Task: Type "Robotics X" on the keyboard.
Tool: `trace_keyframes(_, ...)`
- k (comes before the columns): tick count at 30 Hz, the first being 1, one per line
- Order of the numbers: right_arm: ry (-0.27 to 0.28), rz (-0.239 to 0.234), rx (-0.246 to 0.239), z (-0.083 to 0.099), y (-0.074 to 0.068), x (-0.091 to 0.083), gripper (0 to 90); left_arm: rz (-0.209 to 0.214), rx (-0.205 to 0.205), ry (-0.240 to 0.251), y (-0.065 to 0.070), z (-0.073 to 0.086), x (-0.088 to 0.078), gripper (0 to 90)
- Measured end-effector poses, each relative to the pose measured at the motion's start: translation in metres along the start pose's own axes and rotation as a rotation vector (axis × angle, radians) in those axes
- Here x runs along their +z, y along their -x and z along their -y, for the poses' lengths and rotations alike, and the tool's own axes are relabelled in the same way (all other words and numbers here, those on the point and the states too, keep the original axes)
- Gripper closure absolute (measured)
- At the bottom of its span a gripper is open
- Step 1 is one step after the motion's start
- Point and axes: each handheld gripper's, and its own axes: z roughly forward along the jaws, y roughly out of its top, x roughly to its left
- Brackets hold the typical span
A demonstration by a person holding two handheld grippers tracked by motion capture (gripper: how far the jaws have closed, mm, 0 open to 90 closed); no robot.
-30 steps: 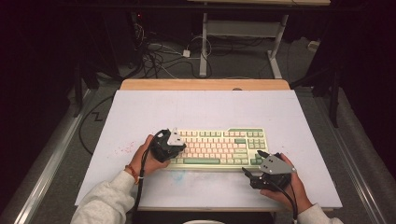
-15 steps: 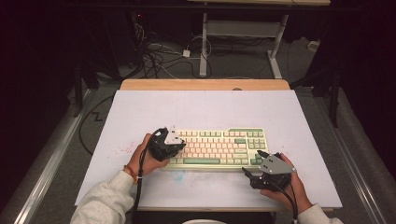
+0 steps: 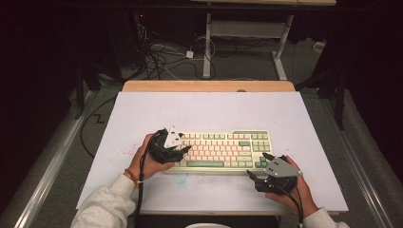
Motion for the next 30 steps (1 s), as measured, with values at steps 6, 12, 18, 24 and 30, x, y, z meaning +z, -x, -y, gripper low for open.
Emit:
trace_keyframes(6, -0.008, -0.002, 0.001, 0.000, 0.000, 0.001, 22.1, -0.007, -0.004, 0.047, 0.002, 0.000, -0.007, 22.5)
trace_keyframes(12, -0.005, 0.003, 0.008, 0.000, 0.001, 0.000, 21.9, -0.015, -0.028, 0.116, 0.001, 0.003, -0.022, 18.1)
trace_keyframes(18, -0.009, 0.004, 0.007, 0.000, 0.001, 0.000, 21.8, -0.048, -0.023, 0.152, -0.001, 0.010, -0.035, 17.9)
trace_keyframes(24, -0.008, 0.004, 0.018, -0.001, 0.002, 0.000, 21.8, -0.069, -0.016, 0.161, 0.000, 0.018, -0.042, 18.1)
trace_keyframes(30, -0.010, 0.001, 0.020, -0.002, 0.002, 0.001, 21.9, -0.074, -0.024, 0.162, 0.003, 0.023, -0.043, 18.5)
